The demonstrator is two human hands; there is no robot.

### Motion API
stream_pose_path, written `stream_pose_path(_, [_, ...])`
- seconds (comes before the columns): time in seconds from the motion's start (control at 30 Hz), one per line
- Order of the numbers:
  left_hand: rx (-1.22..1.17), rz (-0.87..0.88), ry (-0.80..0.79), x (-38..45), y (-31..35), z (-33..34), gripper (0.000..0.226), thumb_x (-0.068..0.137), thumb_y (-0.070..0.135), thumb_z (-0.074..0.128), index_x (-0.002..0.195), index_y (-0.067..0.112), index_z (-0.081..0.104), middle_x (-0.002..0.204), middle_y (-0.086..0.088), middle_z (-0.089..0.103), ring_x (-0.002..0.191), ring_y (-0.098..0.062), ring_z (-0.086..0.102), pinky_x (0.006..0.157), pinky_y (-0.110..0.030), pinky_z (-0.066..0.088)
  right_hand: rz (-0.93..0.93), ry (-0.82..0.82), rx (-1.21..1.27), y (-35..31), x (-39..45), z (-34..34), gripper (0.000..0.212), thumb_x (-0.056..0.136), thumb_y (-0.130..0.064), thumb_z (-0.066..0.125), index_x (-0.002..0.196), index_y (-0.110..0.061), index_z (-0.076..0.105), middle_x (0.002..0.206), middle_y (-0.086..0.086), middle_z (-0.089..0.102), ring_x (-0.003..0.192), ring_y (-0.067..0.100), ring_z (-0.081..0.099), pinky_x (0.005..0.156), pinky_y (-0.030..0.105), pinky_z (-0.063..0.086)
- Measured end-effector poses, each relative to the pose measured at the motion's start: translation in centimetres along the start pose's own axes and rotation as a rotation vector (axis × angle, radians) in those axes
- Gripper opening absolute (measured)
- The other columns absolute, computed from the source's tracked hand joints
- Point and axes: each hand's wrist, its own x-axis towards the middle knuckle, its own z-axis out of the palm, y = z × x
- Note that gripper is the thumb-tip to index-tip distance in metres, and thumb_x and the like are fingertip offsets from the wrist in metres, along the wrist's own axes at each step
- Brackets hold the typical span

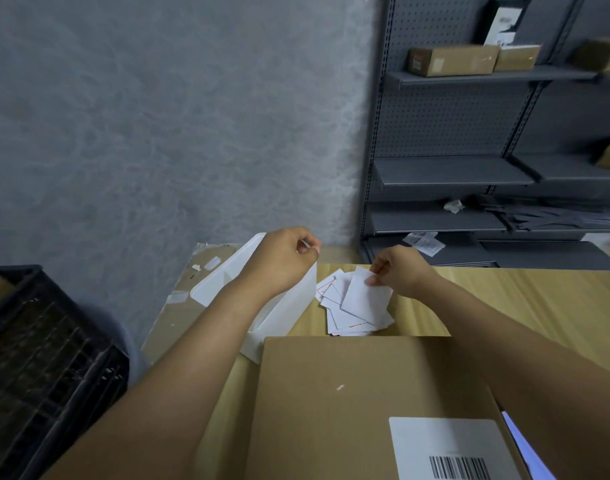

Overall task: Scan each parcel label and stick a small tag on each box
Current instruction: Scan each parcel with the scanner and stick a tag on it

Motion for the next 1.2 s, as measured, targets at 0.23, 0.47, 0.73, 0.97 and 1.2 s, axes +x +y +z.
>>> stream_pose_path(0.23, [-0.008,-0.005,-0.011,-1.1,0.3,0.1,0.012,0.092,0.027,0.057,0.095,0.025,0.069,0.090,0.008,0.065,0.079,-0.003,0.057,0.064,-0.013,0.040,-0.070,0.043,0.043,-0.1,-1.0,0.0,0.016,0.081,-0.021,0.076,0.088,-0.008,0.068,0.073,-0.002,0.058,0.072,0.016,0.053,0.057,0.021,0.037])
stream_pose_path(0.47, [-0.049,-0.013,-0.063,-1.9,1.1,1.2,0.013,0.093,0.022,0.057,0.100,0.022,0.068,0.091,0.009,0.065,0.081,-0.003,0.058,0.061,-0.002,0.039,-0.059,0.035,0.029,0.4,-1.9,0.2,0.004,0.085,-0.013,0.068,0.081,-0.015,0.070,0.088,0.001,0.072,0.084,0.017,0.064,0.073,0.029,0.052])
stream_pose_path(0.73, [-0.030,0.019,-0.098,-1.5,1.9,2.7,0.019,0.093,0.015,0.055,0.108,0.018,0.067,0.104,0.002,0.066,0.090,-0.015,0.064,0.066,-0.009,0.043,-0.291,-0.194,-0.247,0.0,-1.7,2.0,0.082,0.067,-0.046,0.080,0.139,-0.030,0.044,0.142,-0.008,0.045,0.128,0.018,0.041,0.102,0.030,0.036])
stream_pose_path(0.97, [-0.034,0.015,-0.068,-0.6,1.4,2.0,0.021,0.093,0.013,0.056,0.110,0.016,0.068,0.104,0.004,0.066,0.089,-0.011,0.060,0.063,0.002,0.037,-0.373,-0.128,-0.354,-0.9,-1.0,2.6,0.059,0.069,-0.035,0.080,0.122,-0.026,0.056,0.118,-0.003,0.056,0.111,0.018,0.047,0.086,0.031,0.044])
stream_pose_path(1.2, [-0.055,0.004,-0.091,-0.2,1.7,2.1,0.018,0.093,0.015,0.057,0.106,0.021,0.067,0.099,0.004,0.068,0.083,-0.009,0.060,0.065,-0.005,0.039,-0.251,-0.062,0.005,-0.6,-0.8,0.1,0.022,0.071,-0.021,0.083,0.077,-0.021,0.061,0.070,-0.011,0.056,0.065,0.007,0.050,0.049,0.008,0.035])
